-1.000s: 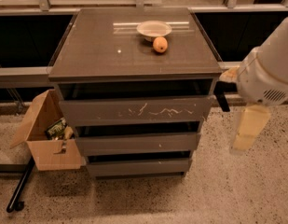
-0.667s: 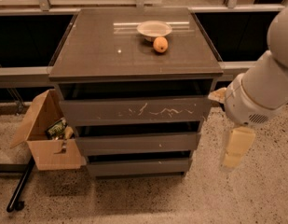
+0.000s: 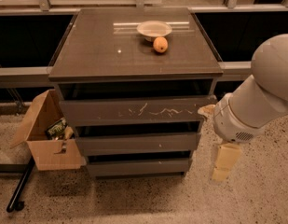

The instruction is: Open bottom drawer

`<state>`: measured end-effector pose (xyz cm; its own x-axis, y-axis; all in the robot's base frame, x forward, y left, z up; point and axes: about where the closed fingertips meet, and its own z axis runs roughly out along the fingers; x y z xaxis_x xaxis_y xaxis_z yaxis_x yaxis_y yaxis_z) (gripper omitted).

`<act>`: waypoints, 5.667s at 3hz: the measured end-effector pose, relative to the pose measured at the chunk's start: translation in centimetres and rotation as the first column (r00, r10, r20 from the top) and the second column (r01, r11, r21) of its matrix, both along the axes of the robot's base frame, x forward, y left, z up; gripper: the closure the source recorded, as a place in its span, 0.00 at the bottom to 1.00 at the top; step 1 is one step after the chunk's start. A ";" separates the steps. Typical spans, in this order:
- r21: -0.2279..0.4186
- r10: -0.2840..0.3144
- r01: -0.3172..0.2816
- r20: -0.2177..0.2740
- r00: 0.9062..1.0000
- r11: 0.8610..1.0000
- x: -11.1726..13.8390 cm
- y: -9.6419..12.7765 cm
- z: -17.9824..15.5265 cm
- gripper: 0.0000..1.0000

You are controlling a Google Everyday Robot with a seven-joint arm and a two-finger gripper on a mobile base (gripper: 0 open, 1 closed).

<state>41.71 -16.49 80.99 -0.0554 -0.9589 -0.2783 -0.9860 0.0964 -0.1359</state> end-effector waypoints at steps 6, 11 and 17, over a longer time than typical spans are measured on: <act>0.018 0.216 -0.217 -0.221 0.951 0.976 -1.2 2.1 -32.3 0.00; 0.459 0.399 -0.300 -0.134 0.907 0.836 6.9 4.8 -57.6 0.00; 0.296 0.347 -0.354 0.075 0.935 0.887 20.8 5.2 -62.0 0.00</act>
Offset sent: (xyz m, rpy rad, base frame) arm -0.0310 0.0060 -0.2460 -0.1121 0.1904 0.1937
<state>62.48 -11.25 19.01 0.2771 -0.7856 -0.5532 -0.9607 -0.2157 -0.1748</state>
